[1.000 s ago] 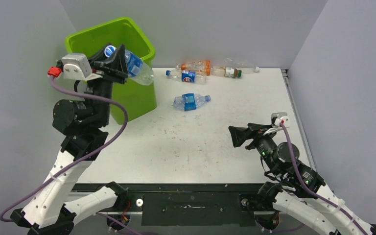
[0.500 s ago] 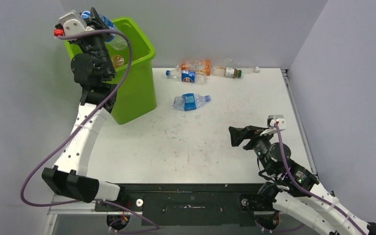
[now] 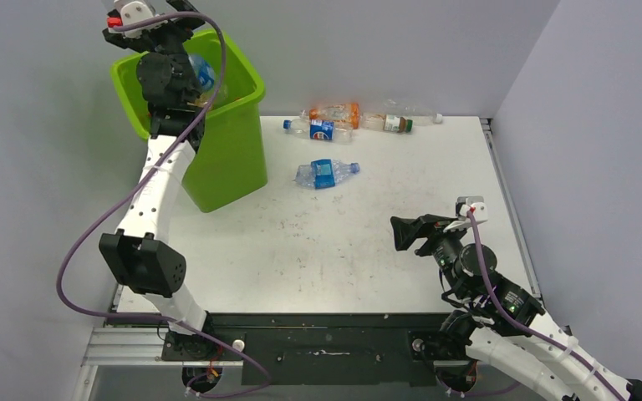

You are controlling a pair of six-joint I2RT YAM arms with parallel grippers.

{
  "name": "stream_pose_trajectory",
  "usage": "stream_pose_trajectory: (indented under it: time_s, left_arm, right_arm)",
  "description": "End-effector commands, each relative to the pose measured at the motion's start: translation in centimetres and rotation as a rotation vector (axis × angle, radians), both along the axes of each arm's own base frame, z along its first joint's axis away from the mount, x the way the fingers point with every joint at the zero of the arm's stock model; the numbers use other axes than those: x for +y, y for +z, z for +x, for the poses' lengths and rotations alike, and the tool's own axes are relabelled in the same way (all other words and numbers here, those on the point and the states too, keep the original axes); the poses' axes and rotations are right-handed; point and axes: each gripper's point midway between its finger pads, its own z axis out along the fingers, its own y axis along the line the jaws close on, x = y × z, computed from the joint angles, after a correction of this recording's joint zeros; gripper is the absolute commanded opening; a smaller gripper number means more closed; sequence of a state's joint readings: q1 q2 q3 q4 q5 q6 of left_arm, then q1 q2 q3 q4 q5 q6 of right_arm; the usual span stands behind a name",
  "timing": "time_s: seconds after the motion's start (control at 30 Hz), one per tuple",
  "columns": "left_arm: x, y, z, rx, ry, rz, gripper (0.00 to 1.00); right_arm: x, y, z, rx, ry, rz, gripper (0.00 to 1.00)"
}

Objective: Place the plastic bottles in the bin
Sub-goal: Place the plastic bottle in the trash bin, then pick up the plastic bottle at the center of the board.

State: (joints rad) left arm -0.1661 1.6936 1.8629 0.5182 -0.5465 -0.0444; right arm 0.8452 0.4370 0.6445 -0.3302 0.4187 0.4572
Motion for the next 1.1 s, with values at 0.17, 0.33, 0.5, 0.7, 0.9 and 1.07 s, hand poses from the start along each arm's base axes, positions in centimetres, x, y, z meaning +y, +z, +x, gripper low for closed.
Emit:
stream_pose_trajectory:
  time_s: [0.17, 0.33, 0.5, 0.7, 0.9, 1.07]
  left_arm:
    - [-5.5, 8.9, -9.5, -0.245, -0.169, 0.023, 0.96]
    - [-14.1, 8.6, -17.0, -0.226, -0.460, 0.126, 0.96]
    - [-23.8, 0.1, -20.8, 0.016, -0.842, 0.281, 0.96]
    - [-28.8, -14.6, -23.6, 0.425, -1.038, 0.431, 0.96]
    - [-26.1, -24.8, -25.4, 0.639, -1.027, 0.404, 0.96]
    - [-23.6, -28.5, -26.9, 0.676, -1.005, 0.396, 0.96]
  right_arm:
    - [-0.2, 1.2, 0.1, -0.036, -0.009, 0.024, 0.90]
    - [-0.8, 2.0, 0.8, -0.033, -0.079, 0.055, 0.90]
    - [0.5, 1.3, 2.8, 0.045, -0.131, 0.002, 0.90]
    - [4.9, -1.1, 6.6, 0.164, -0.107, -0.027, 0.90]
    - [5.1, -5.2, 11.9, 0.282, -0.101, 0.178, 0.90]
    - [4.7, -8.7, 16.3, 0.366, -0.115, 0.266, 0.90]
